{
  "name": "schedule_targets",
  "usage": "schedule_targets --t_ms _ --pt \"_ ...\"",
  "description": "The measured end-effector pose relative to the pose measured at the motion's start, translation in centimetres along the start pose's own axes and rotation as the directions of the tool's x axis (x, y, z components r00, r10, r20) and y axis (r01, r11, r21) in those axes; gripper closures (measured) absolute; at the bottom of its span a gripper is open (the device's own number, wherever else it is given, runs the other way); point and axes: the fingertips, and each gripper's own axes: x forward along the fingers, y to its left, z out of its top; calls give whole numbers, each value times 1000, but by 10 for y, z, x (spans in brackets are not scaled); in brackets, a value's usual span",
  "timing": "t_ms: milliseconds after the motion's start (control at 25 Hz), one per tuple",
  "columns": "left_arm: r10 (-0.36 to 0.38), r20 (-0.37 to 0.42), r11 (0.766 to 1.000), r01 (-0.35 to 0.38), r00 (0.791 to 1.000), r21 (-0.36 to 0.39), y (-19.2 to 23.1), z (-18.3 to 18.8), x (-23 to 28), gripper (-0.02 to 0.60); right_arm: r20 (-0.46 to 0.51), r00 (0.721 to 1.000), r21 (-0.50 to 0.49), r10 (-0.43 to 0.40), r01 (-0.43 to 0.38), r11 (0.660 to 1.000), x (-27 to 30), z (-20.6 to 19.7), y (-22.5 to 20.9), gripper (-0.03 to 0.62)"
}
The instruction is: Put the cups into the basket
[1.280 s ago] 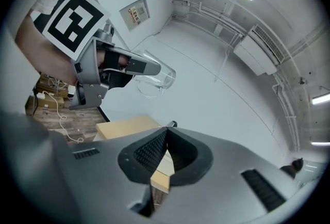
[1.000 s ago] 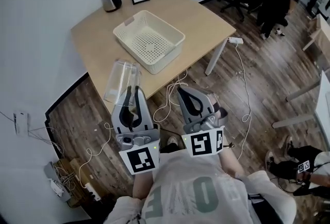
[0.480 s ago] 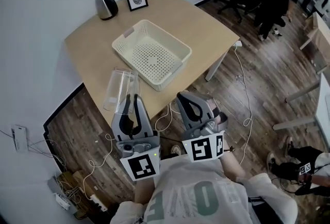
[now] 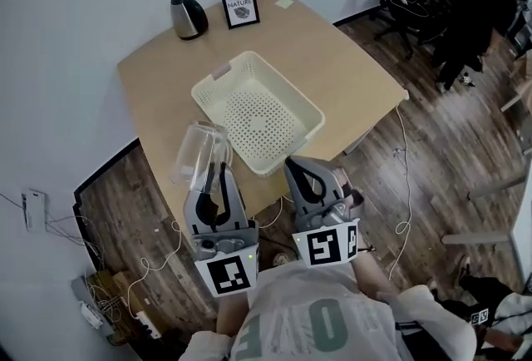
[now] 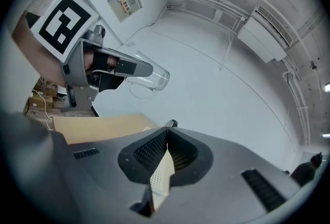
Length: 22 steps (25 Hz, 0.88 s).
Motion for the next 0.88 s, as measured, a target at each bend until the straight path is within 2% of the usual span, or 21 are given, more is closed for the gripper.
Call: schedule_targets --t_ms 440,600,880 --pt "81 -29 993 -78 996 83 -26 -15 92 528 83 993 36 81 -84 996 58 -34 -76 595" --pt "104 -55 993 -100 993 70 -36 -24 114 528 98 989 64 113 -120 991 70 -51 -94 595" --pt "96 -119 990 -83 988 110 -36 -49 131 528 93 989 105 112 -122 987 95 -71 -109 595"
